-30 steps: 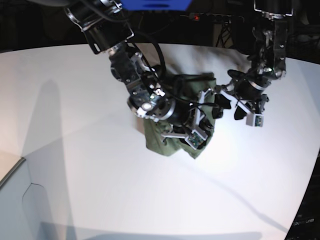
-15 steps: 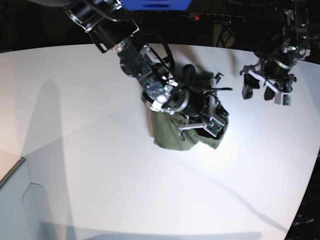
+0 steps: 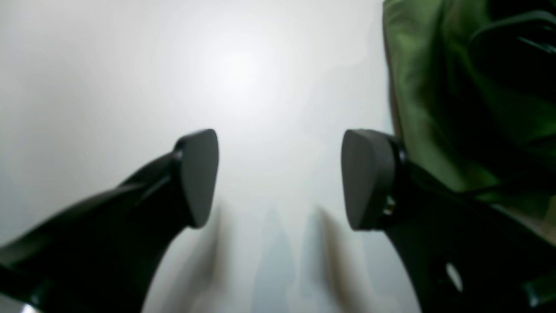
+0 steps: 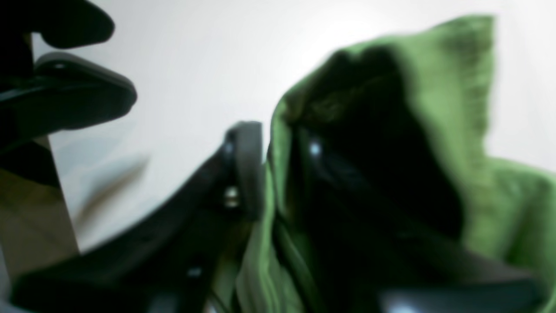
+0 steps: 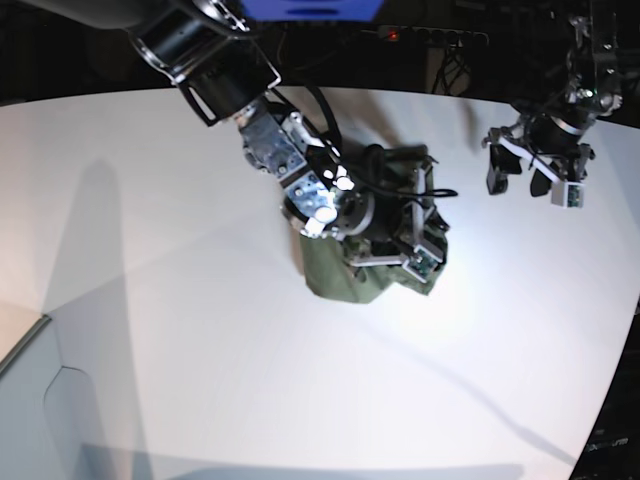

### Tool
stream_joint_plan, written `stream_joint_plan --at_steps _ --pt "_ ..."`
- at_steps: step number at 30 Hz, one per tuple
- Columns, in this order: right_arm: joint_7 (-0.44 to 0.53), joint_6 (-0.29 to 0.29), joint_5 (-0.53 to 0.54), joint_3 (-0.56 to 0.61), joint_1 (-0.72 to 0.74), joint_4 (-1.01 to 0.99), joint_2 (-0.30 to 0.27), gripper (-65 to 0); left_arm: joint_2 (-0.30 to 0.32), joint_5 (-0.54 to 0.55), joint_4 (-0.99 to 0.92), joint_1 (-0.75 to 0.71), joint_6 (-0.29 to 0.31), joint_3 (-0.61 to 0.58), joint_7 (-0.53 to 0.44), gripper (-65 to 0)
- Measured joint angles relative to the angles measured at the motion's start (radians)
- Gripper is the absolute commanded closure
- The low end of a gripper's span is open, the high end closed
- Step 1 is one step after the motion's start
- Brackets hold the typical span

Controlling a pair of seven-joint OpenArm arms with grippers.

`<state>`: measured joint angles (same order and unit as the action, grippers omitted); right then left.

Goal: Layout the t-shirt on the table in an organized manner, then fold the t-shirt properly
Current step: 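Release the bundle and raise both grippers away from the shirt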

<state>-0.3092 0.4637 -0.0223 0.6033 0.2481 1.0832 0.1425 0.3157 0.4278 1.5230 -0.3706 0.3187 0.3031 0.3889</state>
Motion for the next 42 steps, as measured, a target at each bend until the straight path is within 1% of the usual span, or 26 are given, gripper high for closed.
stream_joint_plan --at_steps 2,4,7,12,16,18,21,26,28,31,33,35,39,42 --pt "0.003 0.000 0.000 -0.008 -0.027 0.066 -0.001 -31.0 0.000 0.000 0.000 0.000 0.000 0.000 0.000 -43.2" --pt "0.005 0.000 0.007 -0.064 -0.065 0.149 0.008 -33.6 0.000 0.000 0.000 0.000 0.000 0.000 0.003 -43.3" --pt "0.008 0.000 0.006 -0.171 -0.116 0.271 0.006 -34.4 0.000 0.001 0.002 0.000 0.000 0.000 0.000 -43.3" --pt "0.009 0.000 0.004 -0.310 -0.185 0.416 0.004 -34.4 -0.001 0.003 0.003 0.002 0.000 0.001 0.000 -43.3" --pt "0.003 -0.001 0.002 -0.372 -0.259 0.470 -0.032 -34.4 0.002 0.004 0.003 0.003 0.000 0.003 0.003 -43.3" --pt "0.006 -0.001 0.003 -0.371 -0.309 0.495 -0.050 -34.4 0.001 0.004 0.003 0.010 0.000 0.003 0.004 -43.3" --pt "-0.002 -0.001 0.004 -0.366 -0.367 0.491 -0.060 -34.4 0.000 0.004 0.003 0.018 0.000 0.003 0.000 -43.3" --pt "0.009 -0.002 0.003 -0.353 -0.385 0.428 -0.060 -34.4 0.001 0.004 0.003 0.036 0.000 0.003 0.000 -43.4" --pt "0.003 -0.003 0.000 -0.289 -0.390 0.408 -0.068 -34.4 0.000 0.004 0.003 0.036 0.000 0.003 -0.001 -43.4" --pt "0.003 -0.004 0.003 -0.167 -0.393 0.417 -0.105 -34.4 0.000 0.003 0.003 0.035 0.000 0.003 0.002 -43.4" --pt "0.000 -0.003 0.006 -0.129 -0.393 0.454 -0.133 -34.4 0.001 0.003 0.018 0.031 0.000 0.003 0.007 -43.4" --pt "0.005 -0.004 0.002 -0.143 -0.390 0.494 -0.140 -34.4 0.003 0.003 0.052 0.024 -0.001 0.003 0.002 -43.4" --pt "0.012 -0.004 0.004 -0.231 -0.382 0.524 -0.137 -34.4 -0.002 0.007 0.141 -0.016 0.005 0.003 0.002 -43.4" --pt "0.003 -0.005 0.004 -0.263 -0.381 0.521 -0.139 -34.4 -0.046 0.004 0.207 -0.045 -0.001 0.003 -0.001 -43.4"
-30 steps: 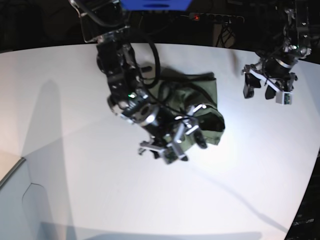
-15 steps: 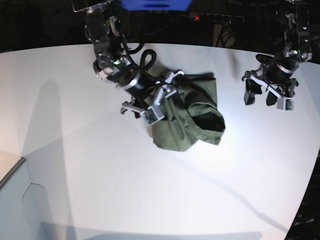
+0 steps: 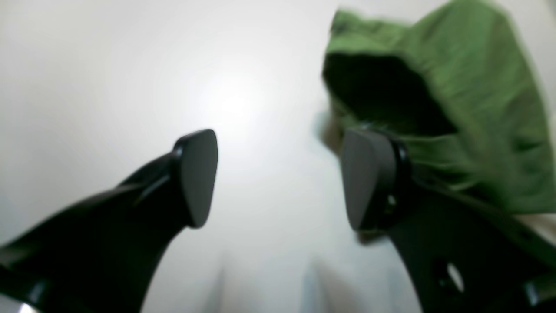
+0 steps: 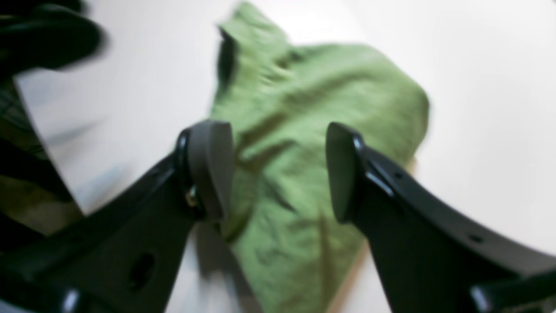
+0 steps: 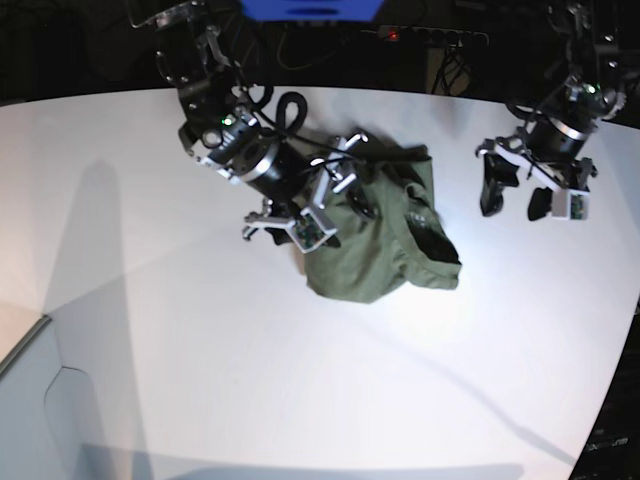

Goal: Layout the t-shirt on the table in an organized manner, then fold the t-shirt properly
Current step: 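Release the bundle and raise both grippers away from the shirt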

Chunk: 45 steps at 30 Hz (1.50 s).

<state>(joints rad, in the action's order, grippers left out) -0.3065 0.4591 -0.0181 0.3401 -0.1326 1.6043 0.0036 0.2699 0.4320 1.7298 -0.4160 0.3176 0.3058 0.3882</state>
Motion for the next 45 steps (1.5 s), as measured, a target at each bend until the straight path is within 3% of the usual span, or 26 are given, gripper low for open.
stream_joint_plan --at_steps 3,12,18,24,27,31,37,45 --pt "0.005 0.000 0.004 -0.036 0.010 -0.022 0.011 -34.3 -0.056 0.000 0.014 -0.005 0.001 -0.032 0.005 -43.4" --pt "0.003 0.000 0.000 -0.123 0.002 -0.035 0.008 -34.3 -0.104 -0.005 -0.042 0.082 0.001 -0.264 0.001 -43.4" --pt "0.002 0.000 0.000 -0.156 0.002 -0.035 0.002 -34.4 -0.072 -0.008 -0.092 0.069 -0.006 -0.229 0.005 -43.4" --pt "0.000 0.000 0.000 -0.156 0.002 -0.035 0.002 -34.4 -0.060 -0.004 -0.094 0.031 0.000 -0.046 0.005 -43.4" --pt "0.003 0.000 0.000 -0.156 0.005 -0.048 0.002 -34.4 -0.060 -0.004 -0.128 0.043 -0.003 -0.013 -0.002 -43.4" --pt "0.003 0.000 0.000 -0.156 0.009 -0.075 0.002 -34.4 -0.073 0.000 -0.110 0.033 0.000 -0.032 -0.002 -43.4" --pt "0.003 0.000 0.000 -0.154 0.007 -0.076 0.002 -34.4 -0.098 -0.003 -0.096 0.009 0.008 -0.153 0.002 -43.4" --pt "0.003 0.000 0.000 -0.154 0.007 -0.076 0.002 -34.4 -0.087 -0.008 -0.103 0.010 0.000 -0.193 -0.002 -43.4"
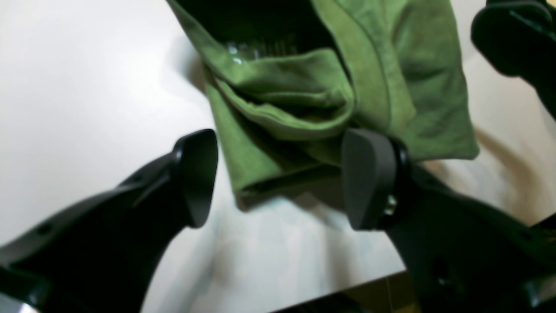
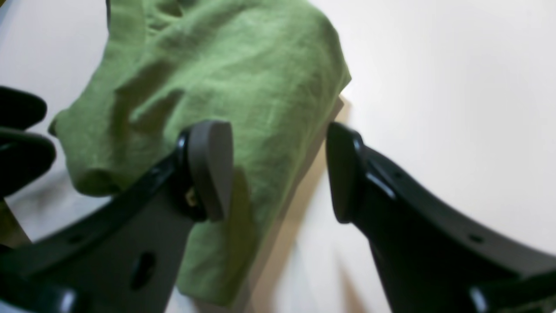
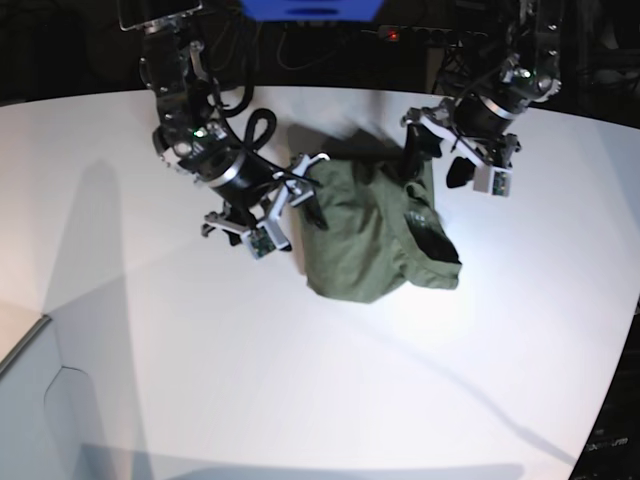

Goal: Layout the t-shirt on the table in an organized manner, then fold the t-shirt properly
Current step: 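Release the bundle and raise both grippers away from the shirt, then grasp the bundle edge with the left gripper and flatten it down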

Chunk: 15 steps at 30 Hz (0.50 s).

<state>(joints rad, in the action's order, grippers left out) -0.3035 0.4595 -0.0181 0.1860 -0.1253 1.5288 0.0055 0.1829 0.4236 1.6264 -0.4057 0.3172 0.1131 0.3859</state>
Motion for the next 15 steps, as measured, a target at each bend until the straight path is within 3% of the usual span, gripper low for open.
stream_joint_plan --at_steps 15 --pt "0.000 0.000 0.000 0.000 0.003 0.000 -0.013 -34.4 -0.007 0.001 -0.067 0.071 -0.007 -0.038 0.000 -43.4"
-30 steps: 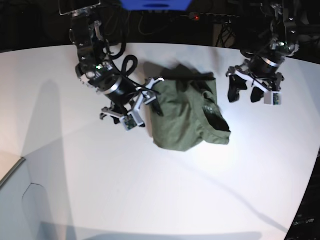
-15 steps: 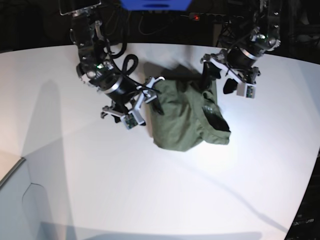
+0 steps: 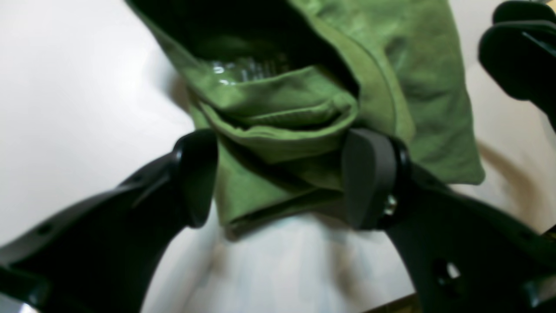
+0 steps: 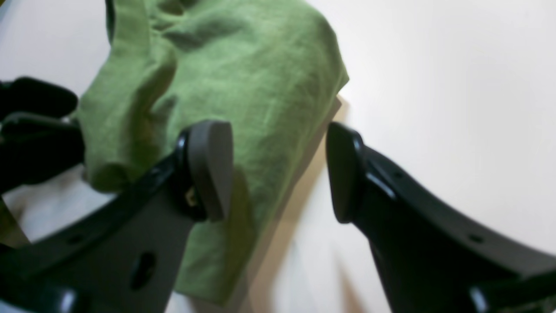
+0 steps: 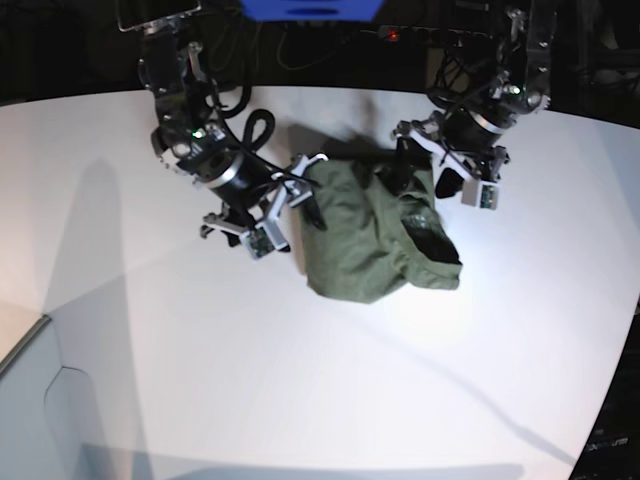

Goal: Layout the t-shirt on the table in an organized manner, then fold the t-shirt properly
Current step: 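Grasp the bundle edge with the left gripper and flatten it down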

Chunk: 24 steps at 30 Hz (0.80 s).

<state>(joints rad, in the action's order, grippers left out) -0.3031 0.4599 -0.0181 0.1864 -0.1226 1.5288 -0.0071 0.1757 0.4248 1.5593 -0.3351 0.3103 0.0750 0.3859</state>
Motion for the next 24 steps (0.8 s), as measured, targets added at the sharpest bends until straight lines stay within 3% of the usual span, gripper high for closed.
stream_joint_plan --at_steps 3,10,16,24 --pt "-0.003 0.000 -0.001 0.000 0.000 0.000 -0.010 -34.4 -0.004 0.008 0.000 -0.016 0.003 0.046 -0.001 -43.4" --pt "-0.001 0.000 0.000 0.000 -0.002 0.000 -0.009 -34.4 -0.091 0.007 -0.002 -0.045 0.004 0.257 -0.001 -43.4" --pt "-0.001 0.000 0.000 0.000 -0.003 0.000 -0.009 -34.4 -0.095 0.006 0.016 -0.051 0.004 0.269 0.000 -43.4" --pt "0.000 0.000 0.000 0.000 -0.002 0.000 -0.010 -34.4 -0.096 0.006 0.122 -0.171 0.006 0.269 0.000 -43.4"
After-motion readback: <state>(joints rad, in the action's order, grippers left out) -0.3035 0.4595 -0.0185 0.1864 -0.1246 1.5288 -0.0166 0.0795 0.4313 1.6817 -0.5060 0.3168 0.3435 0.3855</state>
